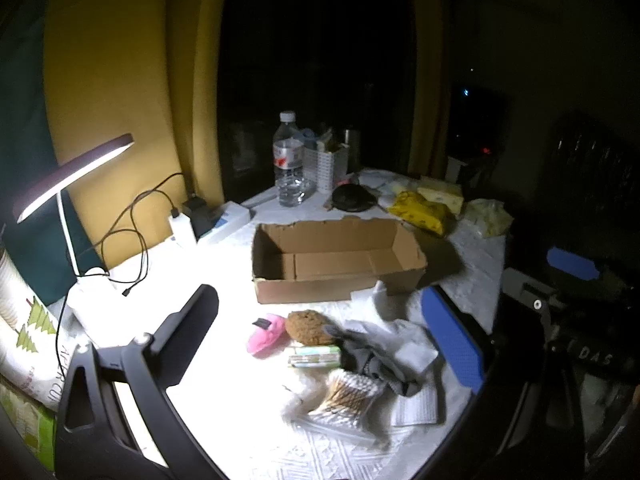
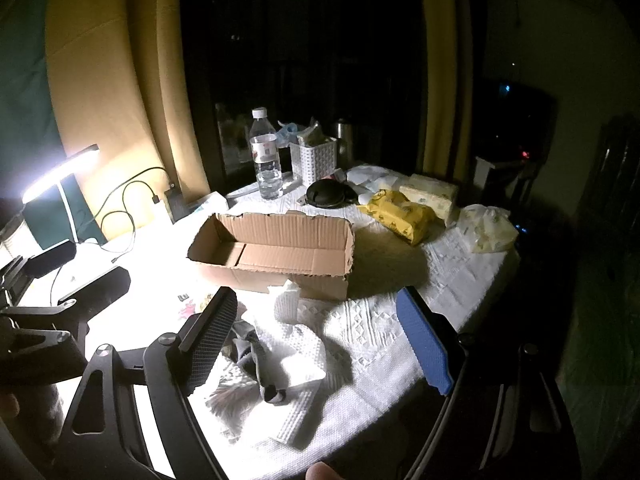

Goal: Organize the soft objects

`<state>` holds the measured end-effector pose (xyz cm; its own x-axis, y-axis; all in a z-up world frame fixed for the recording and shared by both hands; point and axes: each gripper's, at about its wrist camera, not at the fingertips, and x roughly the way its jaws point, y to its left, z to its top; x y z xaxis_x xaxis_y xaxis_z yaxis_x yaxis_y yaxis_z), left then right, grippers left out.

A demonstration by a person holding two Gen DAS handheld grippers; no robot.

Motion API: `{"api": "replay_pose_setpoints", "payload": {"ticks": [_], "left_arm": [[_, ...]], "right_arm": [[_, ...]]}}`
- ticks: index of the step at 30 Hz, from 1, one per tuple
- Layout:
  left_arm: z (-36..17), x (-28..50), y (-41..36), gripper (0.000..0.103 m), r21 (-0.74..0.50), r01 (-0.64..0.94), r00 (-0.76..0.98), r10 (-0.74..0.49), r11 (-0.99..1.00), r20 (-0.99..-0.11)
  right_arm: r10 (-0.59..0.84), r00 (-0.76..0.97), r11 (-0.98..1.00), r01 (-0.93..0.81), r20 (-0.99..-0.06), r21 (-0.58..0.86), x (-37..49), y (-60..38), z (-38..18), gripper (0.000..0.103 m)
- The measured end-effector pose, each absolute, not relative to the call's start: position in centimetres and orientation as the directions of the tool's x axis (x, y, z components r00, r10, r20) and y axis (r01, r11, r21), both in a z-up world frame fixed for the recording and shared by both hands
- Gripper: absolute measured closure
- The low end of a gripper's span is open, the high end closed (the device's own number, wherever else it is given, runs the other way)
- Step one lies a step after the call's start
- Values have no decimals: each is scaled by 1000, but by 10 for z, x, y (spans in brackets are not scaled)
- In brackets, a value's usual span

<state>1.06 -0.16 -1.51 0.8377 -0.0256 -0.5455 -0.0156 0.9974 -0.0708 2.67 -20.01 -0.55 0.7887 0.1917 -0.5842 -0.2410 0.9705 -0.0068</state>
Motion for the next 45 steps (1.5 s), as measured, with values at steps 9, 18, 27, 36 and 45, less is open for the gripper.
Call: {"api": "replay_pose_setpoints", "payload": {"ticks": [9, 18, 27, 36, 45], "left_arm": [[-15, 10, -4, 1, -73, -4, 838, -36, 997, -545], [-14, 10, -4, 1, -75, -3, 835, -39, 997, -548], [-15, 9, -4, 1, -75, -1, 835, -40, 997, -548], [-15, 9, -5, 1, -76, -1, 834, -42, 997, -549], [-15, 10, -6, 1, -82, 6, 836, -50, 997, -547]], "right_arm": [[194, 784, 970, -242, -590, -4, 28, -200, -10, 19], [195, 781, 970, -244, -593, -2, 28, -200, -9, 19], [198, 780, 969, -245, -594, 1, 28, -200, -12, 19], [199, 777, 969, -247, -597, 2, 29, -200, -13, 19], [197, 777, 970, -245, -598, 1, 29, -200, -12, 19]]}}
